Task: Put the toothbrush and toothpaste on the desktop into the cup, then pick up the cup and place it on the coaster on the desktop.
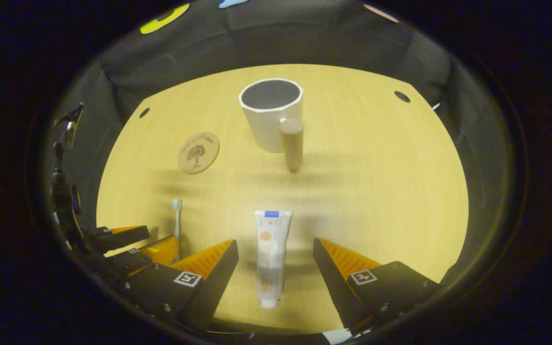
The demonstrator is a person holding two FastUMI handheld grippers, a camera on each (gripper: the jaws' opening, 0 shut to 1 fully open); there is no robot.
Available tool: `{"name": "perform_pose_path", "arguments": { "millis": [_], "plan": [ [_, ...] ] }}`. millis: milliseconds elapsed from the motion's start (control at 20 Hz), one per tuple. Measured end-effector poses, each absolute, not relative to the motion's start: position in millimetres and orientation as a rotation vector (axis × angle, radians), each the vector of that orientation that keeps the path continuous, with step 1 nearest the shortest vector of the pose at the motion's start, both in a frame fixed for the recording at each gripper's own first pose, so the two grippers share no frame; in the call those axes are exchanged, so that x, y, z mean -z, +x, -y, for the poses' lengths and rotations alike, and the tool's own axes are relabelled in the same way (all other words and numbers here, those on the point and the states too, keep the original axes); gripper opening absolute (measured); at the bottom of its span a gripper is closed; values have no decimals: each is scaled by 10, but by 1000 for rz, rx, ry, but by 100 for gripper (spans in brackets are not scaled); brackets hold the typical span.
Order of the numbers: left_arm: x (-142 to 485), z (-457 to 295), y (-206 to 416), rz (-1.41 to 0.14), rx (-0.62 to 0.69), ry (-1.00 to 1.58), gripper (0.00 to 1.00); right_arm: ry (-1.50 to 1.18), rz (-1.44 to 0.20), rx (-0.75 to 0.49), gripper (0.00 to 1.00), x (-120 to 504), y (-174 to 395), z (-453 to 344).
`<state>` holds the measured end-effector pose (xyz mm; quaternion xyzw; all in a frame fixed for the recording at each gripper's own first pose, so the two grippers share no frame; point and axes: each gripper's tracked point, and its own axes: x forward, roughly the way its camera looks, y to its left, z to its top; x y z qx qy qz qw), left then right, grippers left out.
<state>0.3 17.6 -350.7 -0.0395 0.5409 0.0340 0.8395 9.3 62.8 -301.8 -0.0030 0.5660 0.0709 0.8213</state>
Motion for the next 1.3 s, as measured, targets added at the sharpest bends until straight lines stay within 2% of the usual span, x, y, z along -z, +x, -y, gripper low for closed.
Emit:
{"name": "perform_pose_path", "arguments": {
  "millis": [250, 500, 550, 700, 800, 900, 950, 1050, 1100, 1150, 1200, 1250, 1300],
  "plan": [
    [3701, -147, -106, -1253, -96, -68, 100, -27, -1310, -131, 96, 3318, 32, -627],
    [3735, -135, -43, -1263, -95, -62, 97, -77, -1344, -100, 97, 3476, 43, -588],
    [3741, -124, -46, -1273, -92, -61, 97, -80, -1357, -94, 94, 3481, 34, -587],
    [3758, -106, -15, -1309, -79, -46, 98, -59, -1376, -69, 97, 3487, 43, -585],
    [3768, -90, -11, -1322, -78, -40, 96, -49, -1383, -55, 95, 3487, 54, -587],
    [3751, -125, -7, -1317, -73, -42, 95, -35, -1407, -33, 85, 3494, 26, -602],
    [3727, -177, -48, -1320, -67, -42, 92, -37, -1405, -28, 86, 3445, 35, -580],
    [3647, -195, -40, -1314, -63, -40, 78, -32, -1413, -25, 64, 3483, 33, -556],
    [3603, -200, -23, -1313, -62, -35, 60, -33, -1426, -24, 57, 3483, 15, -540],
    [3554, -200, 2, -1311, -53, -26, 53, -24, -1430, -21, 47, 3486, 15, -528],
    [3499, -204, 23, -1309, -46, -20, 33, -31, -1432, -25, 38, 3458, 28, -497],
    [3446, -228, 29, -1318, -51, -14, 21, -29, -1438, -30, 29, 3466, -5, -503],
    [3375, -258, 55, -1323, -47, -9, 18, -36, -1437, -40, 28, 3480, -16, -499]
  ]
}}
